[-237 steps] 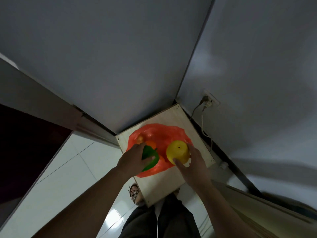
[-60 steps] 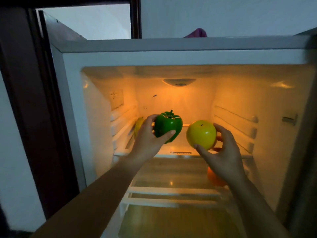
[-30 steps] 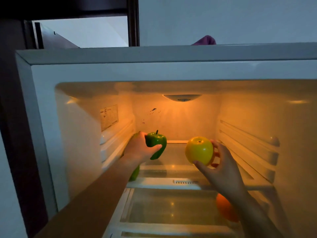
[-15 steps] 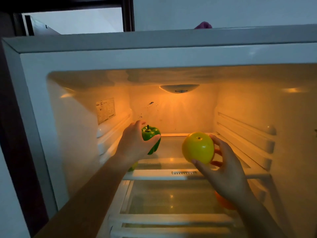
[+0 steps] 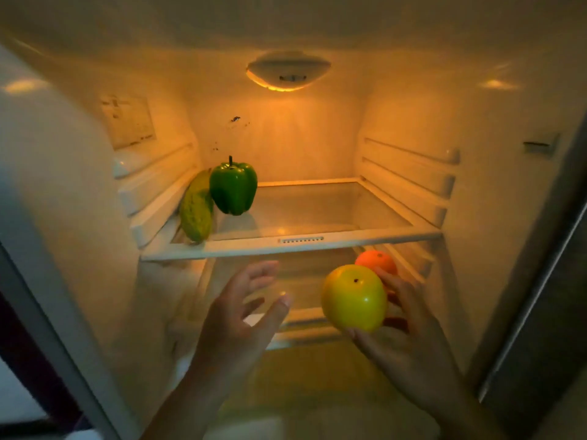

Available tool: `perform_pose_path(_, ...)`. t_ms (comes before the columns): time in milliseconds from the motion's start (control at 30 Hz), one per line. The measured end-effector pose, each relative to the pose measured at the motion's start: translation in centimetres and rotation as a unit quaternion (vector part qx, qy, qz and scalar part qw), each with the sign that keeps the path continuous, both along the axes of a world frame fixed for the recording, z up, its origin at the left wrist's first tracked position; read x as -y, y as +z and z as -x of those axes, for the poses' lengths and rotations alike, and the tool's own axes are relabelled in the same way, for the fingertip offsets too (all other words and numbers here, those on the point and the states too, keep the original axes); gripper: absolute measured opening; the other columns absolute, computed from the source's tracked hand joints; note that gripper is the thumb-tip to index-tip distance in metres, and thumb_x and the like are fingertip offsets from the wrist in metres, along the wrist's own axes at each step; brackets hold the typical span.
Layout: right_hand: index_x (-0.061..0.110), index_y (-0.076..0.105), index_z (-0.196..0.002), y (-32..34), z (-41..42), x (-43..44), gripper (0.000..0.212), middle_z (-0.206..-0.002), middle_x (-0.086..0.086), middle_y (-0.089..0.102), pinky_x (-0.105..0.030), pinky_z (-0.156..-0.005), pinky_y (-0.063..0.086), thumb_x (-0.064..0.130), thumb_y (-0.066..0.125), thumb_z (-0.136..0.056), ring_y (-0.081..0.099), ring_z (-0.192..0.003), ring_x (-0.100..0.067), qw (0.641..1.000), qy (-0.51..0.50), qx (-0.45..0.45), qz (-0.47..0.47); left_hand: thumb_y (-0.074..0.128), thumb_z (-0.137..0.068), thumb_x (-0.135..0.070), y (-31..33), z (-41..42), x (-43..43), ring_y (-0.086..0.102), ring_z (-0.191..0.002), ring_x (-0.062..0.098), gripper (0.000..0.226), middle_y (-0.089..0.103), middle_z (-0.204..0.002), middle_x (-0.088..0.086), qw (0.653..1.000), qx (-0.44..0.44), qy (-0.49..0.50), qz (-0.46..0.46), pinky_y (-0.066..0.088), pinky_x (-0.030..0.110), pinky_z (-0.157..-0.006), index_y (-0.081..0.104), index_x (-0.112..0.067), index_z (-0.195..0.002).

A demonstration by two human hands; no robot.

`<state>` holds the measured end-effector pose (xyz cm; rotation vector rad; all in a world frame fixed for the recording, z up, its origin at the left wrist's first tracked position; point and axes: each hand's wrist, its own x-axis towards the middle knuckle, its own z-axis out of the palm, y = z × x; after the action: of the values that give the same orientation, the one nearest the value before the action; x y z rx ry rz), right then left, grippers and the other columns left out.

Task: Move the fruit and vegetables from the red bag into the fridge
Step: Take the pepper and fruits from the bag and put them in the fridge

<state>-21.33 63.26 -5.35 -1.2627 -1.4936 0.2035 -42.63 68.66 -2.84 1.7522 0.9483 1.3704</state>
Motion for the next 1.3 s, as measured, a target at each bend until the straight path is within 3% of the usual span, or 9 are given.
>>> perform_pose_path(167,0.034,0.047,-0.123,-2.4,0.6,0.7,0.069,-0.126,0.036,0.039,-0.011,-0.075,0.049,0.046,0.074,-0.06,0.046,-0.117,0.002,0.999,0.027,0.005,0.028,0.067,-0.056,-0.059,-3.0,-3.0,0.5,0.056,-0.104,-0.008,0.057,0.062,-0.115,-0.014,0.99,-0.048,-0.08,0.109,0.05,0.02,-0.08,0.058,-0.039,-0.108)
perform_pose_path(233,0.03,0.048,-0.125,-3.1,0.6,0.8,0.07,-0.129,0.025,0.045,-0.021,-0.083,0.051,0.045,0.075,-0.063,0.047,-0.12,-0.004,0.998,0.033,0.018,0.048,0.07,-0.057,-0.056,-3.5,-4.1,0.6,0.054,-0.101,-0.012,0.058,0.058,-0.116,-0.016,0.986,-0.069,-0.097,0.117,0.049,0.013,-0.075,0.057,-0.035,-0.11)
perform_pose_path(367,0.029,0.043,-0.131,-3.9,0.4,0.9,0.074,-0.132,0.016,0.048,-0.037,-0.094,0.048,0.048,0.074,-0.066,0.046,-0.123,-0.006,0.995,0.026,0.054,0.077,0.072,-0.049,-0.064,-4.6,-4.9,0.3,0.058,-0.098,-0.005,0.062,0.058,-0.112,-0.019,0.981,-0.095,-0.102,0.136,0.054,0.021,-0.079,0.054,-0.047,-0.106)
perform_pose_path(500,0.032,0.037,-0.135,-4.1,0.2,1.1,0.092,-0.136,0.018,0.042,-0.03,-0.091,0.049,0.052,0.077,-0.055,0.044,-0.123,-0.003,0.991,0.035,0.009,0.128,0.074,-0.045,-0.059,-4.6,-4.8,0.2,0.062,-0.095,-0.001,0.065,0.065,-0.106,-0.014,0.98,-0.004,-0.104,0.169,0.052,0.019,-0.072,0.06,-0.035,-0.104)
perform_pose_path(633,0.036,0.042,-0.129,-4.1,0.4,1.1,0.087,-0.13,0.016,0.049,-0.025,-0.083,0.052,0.051,0.08,-0.052,0.052,-0.114,-0.003,0.988,0.063,-0.059,0.128,0.071,-0.046,-0.057,-4.3,-4.3,0.6,0.063,-0.09,-0.004,0.06,0.067,-0.097,-0.02,0.972,0.028,-0.137,0.187,0.051,0.018,-0.065,0.062,-0.032,-0.1)
perform_pose_path(833,0.045,0.04,-0.125,-2.9,0.1,0.2,0.08,-0.126,0.036,0.041,-0.023,-0.079,0.053,0.053,0.077,-0.055,0.049,-0.112,0.003,0.989,0.076,0.032,0.12,0.072,-0.047,-0.064,-3.7,-2.2,-0.8,0.054,-0.109,-0.002,0.074,0.055,-0.12,-0.021,0.975,-0.076,-0.125,0.165,0.051,0.021,-0.08,0.052,-0.042,-0.115)
perform_pose_path(1033,0.039,0.033,-0.134,-2.0,0.0,-1.4,0.089,-0.133,0.023,0.042,-0.017,-0.081,0.049,0.043,0.082,-0.06,0.046,-0.114,0.005,0.989,0.08,0.083,0.094,0.074,-0.057,-0.058,-2.1,-2.2,-1.7,0.047,-0.11,-0.005,0.067,0.041,-0.119,-0.034,0.969,-0.203,-0.124,0.066,0.049,0.018,-0.083,0.042,-0.054,-0.115)
perform_pose_path(1133,0.037,0.031,-0.133,-1.8,-0.9,-2.5,0.084,-0.136,0.014,0.039,-0.025,-0.094,0.044,0.042,0.08,-0.065,0.04,-0.122,-0.003,0.992,0.021,0.082,0.096,0.072,-0.06,-0.052,-3.2,-0.6,-2.5,0.048,-0.105,-0.005,0.072,0.044,-0.122,-0.023,0.984,-0.156,-0.05,0.076,0.048,0.014,-0.071,0.041,-0.044,-0.125)
perform_pose_path(1300,0.014,0.039,-0.137,-2.3,-2.5,-5.6,0.076,-0.141,-0.008,0.04,-0.039,-0.105,0.036,0.037,0.074,-0.074,0.039,-0.128,-0.024,0.983,-0.159,0.064,0.059,0.07,-0.061,-0.051,-5.3,1.5,-3.5,0.05,-0.115,0.012,0.081,0.041,-0.135,-0.005,0.99,-0.097,0.004,0.107,0.047,0.02,-0.077,0.039,-0.035,-0.134)
